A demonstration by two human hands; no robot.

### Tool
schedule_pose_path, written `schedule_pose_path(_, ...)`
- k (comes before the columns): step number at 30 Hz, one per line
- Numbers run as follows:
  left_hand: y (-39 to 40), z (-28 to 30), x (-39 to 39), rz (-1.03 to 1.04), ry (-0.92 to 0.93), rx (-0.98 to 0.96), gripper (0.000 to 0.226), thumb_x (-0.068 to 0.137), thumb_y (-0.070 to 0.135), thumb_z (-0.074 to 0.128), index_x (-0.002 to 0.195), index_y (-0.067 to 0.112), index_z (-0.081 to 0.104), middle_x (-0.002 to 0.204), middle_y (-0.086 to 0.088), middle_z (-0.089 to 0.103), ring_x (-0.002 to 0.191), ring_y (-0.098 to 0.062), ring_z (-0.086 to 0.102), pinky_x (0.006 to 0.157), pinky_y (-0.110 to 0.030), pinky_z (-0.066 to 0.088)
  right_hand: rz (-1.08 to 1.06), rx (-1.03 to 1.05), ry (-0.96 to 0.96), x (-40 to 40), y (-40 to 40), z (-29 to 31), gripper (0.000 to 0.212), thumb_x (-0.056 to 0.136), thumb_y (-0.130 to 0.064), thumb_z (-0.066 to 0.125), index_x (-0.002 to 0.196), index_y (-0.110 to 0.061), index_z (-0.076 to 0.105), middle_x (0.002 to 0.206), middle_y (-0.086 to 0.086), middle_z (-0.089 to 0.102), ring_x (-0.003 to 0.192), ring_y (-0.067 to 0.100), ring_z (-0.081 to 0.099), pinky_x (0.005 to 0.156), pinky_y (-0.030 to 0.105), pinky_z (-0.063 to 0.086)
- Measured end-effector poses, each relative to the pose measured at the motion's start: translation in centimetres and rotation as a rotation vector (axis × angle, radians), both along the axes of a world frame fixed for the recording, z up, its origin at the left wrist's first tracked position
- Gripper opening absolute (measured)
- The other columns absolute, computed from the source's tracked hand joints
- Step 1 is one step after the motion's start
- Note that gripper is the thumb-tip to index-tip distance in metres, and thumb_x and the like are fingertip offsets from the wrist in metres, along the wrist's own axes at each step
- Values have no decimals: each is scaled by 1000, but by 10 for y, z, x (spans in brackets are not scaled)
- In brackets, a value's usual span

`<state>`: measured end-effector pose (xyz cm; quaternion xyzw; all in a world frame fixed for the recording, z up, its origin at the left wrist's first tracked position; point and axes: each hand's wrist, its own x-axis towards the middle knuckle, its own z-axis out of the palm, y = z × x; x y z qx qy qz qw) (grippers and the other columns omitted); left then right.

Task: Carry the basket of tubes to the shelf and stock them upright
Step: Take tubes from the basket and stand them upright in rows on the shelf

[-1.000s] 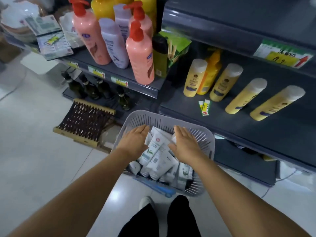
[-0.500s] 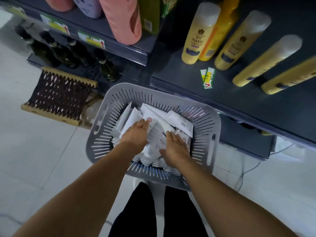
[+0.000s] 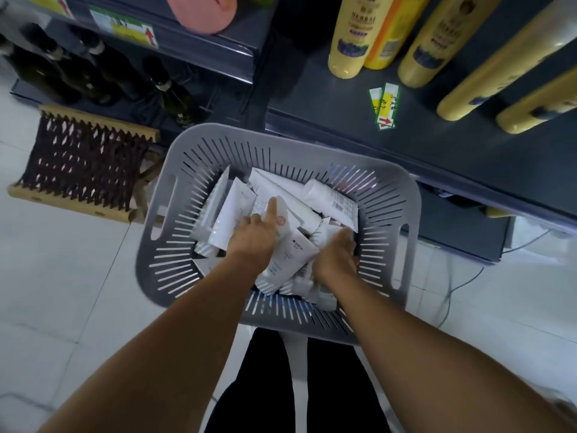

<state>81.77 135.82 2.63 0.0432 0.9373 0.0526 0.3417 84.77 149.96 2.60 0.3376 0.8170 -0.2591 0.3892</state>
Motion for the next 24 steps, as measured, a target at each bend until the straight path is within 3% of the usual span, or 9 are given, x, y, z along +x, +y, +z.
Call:
schedule_pose_path(4,7,-4,1,6,9,-33,78,89,14,62,147,5,11,136,-20,39,128,-35,40,105,-40,38,-123,23,44,-5,2,-3,84,90,0,52,152,-17,-2,155,15,25,138,40,30,108,49,37)
schedule_pose_path(8,4,8,-2,125,14,56,59,88,11,59,137,2,26,135,-18,38,124,-32,42,101,-37,40,-39,39,125,-9,4,12,85,83,-2,65,149,-6,11,146,14,33,119,36,51,82,37,47)
schedule_pose_path(13,-2,57,-12,267,156,256,61,86,19,61,137,4,30,132,-17,39,118,-33,45,93,-37,41,18,17,354,-17,-1,55,73,85,-18,66,142,-10,22,135,14,41,113,35,54,91,44,51)
schedule_pose_path(18,4,127,-20,372,326,462,56,83,19,65,131,8,38,126,-10,43,110,-27,50,86,-29,41,-5,-66,629,-28,-4,124,53,83,-15,67,126,-10,37,125,11,51,109,29,55,82,30,42)
schedule_pose_path(24,17,219,-36,306,526,618,59,79,21,70,130,10,42,122,-8,47,109,-24,49,85,-28,41,12,-54,883,-36,5,220,59,83,-19,66,133,-14,35,129,8,50,111,29,54,75,29,37)
